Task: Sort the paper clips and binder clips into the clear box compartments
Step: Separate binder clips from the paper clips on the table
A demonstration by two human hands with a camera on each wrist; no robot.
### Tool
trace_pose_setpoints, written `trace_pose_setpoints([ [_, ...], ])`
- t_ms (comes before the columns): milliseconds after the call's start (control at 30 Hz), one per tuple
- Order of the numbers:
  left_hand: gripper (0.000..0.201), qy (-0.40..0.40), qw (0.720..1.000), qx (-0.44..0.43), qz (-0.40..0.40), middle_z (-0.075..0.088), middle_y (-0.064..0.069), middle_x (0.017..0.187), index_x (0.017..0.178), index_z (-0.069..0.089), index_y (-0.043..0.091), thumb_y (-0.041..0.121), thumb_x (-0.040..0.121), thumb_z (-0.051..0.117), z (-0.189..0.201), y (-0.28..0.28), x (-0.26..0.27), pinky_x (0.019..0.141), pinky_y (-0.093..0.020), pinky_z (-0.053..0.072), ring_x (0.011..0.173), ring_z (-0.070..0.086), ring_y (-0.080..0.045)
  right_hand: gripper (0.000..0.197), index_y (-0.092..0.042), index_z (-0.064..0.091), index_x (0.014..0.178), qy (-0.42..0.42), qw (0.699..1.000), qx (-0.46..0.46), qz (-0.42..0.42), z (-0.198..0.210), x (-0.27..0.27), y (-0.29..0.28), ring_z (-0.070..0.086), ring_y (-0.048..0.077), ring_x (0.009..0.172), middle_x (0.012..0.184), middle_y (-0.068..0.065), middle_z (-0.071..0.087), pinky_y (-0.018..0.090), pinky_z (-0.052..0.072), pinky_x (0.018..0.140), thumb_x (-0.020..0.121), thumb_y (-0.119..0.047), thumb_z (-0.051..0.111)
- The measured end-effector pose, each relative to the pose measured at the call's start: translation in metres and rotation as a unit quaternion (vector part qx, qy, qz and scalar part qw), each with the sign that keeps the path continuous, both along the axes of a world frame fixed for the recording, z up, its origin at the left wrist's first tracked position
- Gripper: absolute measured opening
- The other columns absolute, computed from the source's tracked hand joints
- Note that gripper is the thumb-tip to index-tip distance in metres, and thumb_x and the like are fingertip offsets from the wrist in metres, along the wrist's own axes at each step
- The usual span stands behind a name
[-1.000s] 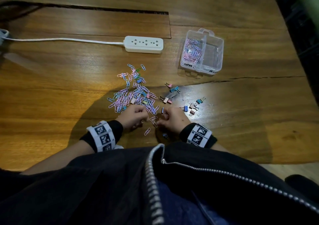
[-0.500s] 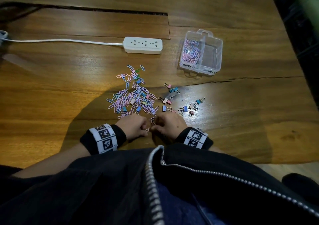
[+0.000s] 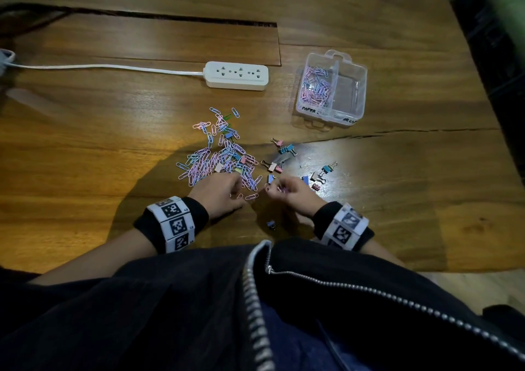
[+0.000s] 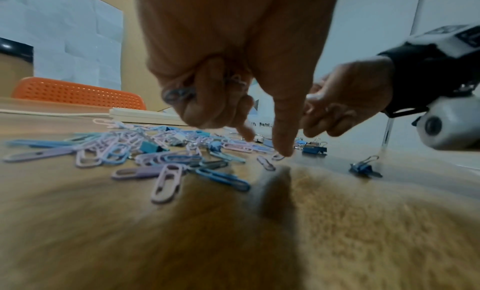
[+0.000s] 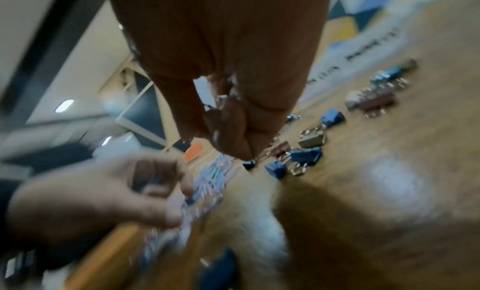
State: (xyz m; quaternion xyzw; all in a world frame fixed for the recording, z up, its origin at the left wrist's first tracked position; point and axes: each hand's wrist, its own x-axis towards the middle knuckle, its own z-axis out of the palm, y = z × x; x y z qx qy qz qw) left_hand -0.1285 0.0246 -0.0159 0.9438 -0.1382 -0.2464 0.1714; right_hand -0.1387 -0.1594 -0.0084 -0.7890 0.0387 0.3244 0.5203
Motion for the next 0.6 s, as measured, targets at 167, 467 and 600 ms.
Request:
trace_pose_setpoints([
  [167,0.018,0.008,1.000,0.018,0.008,0.057,0.000,0.096,0.098,0.057,0.015,0.030,0.088,0.056,-0.006,-0.004,-0.004,0.078,-0.030,0.046,0.093,0.056,-0.018,0.027,-0.013,0.046,0.067,0.091,0.970,0.185,-0.129,0.002,0.007,-0.013,0.040,0.009,0.048,0.064,0.000,0.058,0.013,0.028,0.037,0.088,0.004,0.046],
  [467,0.024,0.092,0.990,-0.098,0.050,0.046,0.000,0.070,0.068,0.043,0.018,0.017,0.092,0.043,-0.003,-0.002,0.003,0.063,-0.031,0.040,0.066,0.042,-0.017,0.030,-0.011,0.058,0.091,0.160,0.937,0.279,-0.134,0.002,0.013,-0.002,0.044,0.005,0.044,0.065,0.002,0.049,0.014,0.034,0.038,0.090,0.007,0.034],
  [600,0.024,0.226,0.829,-0.418,0.296,0.049,0.001,0.051,0.057,0.039,0.013,0.003,0.077,0.044,0.001,0.008,0.017,0.037,-0.013,0.026,0.036,0.035,-0.005,0.022,-0.014,0.051,0.074,0.193,0.943,0.241,-0.123,0.002,0.009,0.009,0.045,0.005,0.040,0.058,-0.003,0.052,0.013,0.034,0.034,0.093,-0.017,0.044],
])
